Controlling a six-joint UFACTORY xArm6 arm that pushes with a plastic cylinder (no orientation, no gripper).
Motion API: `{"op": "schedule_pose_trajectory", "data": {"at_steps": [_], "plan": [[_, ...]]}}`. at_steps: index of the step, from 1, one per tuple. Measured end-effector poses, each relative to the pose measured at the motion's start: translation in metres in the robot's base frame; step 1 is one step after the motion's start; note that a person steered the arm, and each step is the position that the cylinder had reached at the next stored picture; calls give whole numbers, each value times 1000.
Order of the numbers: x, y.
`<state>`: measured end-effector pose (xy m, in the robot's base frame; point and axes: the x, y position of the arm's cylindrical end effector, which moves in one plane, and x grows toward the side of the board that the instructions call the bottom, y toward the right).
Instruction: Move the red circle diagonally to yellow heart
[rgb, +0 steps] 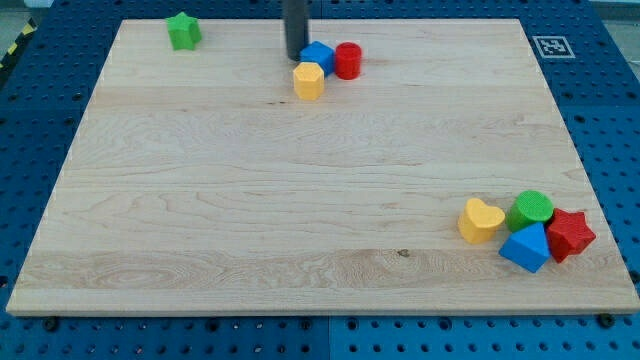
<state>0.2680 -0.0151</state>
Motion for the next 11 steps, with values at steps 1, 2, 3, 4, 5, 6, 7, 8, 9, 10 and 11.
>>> {"op": "schedule_pose_trajectory", "data": {"at_steps": [1,2,3,4,5,6,7,8,9,10,11], "plan": [[1,39],[9,63],[23,79],[37,107],[54,132],[74,145],[89,148],[103,148],[124,148],[140,148],[157,148]]}}
